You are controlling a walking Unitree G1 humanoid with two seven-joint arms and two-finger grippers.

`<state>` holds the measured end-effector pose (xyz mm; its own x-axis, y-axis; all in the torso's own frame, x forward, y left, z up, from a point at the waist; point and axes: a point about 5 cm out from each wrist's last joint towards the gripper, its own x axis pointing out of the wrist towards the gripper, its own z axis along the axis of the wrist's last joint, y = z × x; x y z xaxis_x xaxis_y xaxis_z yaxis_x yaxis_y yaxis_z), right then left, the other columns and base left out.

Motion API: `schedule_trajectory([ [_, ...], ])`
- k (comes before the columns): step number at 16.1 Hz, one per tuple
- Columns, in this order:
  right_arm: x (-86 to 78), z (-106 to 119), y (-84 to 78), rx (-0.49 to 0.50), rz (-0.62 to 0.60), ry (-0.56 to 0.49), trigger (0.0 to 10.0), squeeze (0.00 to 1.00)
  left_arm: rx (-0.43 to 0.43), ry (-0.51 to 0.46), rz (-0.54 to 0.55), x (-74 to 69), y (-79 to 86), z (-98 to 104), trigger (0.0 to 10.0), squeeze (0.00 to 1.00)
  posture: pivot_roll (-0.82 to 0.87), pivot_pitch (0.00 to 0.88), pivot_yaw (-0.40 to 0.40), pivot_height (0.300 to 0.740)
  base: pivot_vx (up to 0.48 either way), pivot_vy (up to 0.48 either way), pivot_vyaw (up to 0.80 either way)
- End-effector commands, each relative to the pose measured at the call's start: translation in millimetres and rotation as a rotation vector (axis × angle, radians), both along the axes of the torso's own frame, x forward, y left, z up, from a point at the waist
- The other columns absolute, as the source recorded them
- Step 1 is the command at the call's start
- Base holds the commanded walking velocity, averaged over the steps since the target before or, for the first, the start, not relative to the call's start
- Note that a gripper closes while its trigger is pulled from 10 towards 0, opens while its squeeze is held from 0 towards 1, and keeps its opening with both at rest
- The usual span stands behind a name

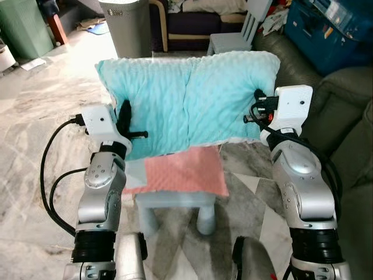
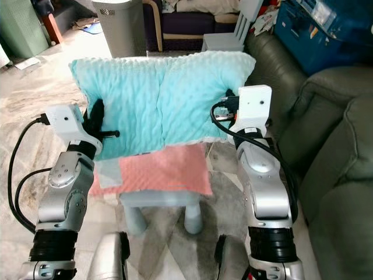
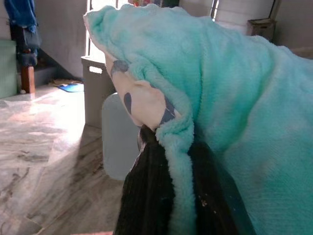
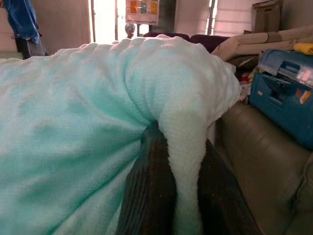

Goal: Move the pillow to the sofa

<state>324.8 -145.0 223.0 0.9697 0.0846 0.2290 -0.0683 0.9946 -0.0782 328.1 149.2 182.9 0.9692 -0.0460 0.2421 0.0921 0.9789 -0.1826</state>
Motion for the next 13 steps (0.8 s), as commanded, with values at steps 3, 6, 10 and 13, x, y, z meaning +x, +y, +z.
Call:
schedule_trajectory([
  [3,-2.4,13.8,1.2,0.006,0.002,-0.055,10.0,0.0,0.001,-0.022,-0.027,0.5,-4.6,7.2,10.0,0.0,-0.07,0.0,0.015,0.66,0.0,0.0,0.0],
  [6,-2.2,14.6,0.9,0.004,0.004,-0.055,10.0,0.0,0.033,-0.006,0.006,1.0,-2.3,3.8,10.0,0.0,-0.07,0.0,0.01,0.705,0.0,0.0,0.0],
  [10,-1.9,15.8,0.2,0.005,0.002,-0.058,10.0,0.0,0.033,0.002,-0.008,0.9,-6.7,1.8,10.0,0.0,-0.07,0.0,0.011,0.74,0.0,0.0,0.0],
  [13,-2.0,16.6,-0.9,0.005,-0.002,-0.06,10.0,0.0,0.033,0.003,-0.011,1.0,-7.4,1.5,10.0,0.0,-0.07,0.0,0.012,0.74,0.0,0.0,0.0],
])
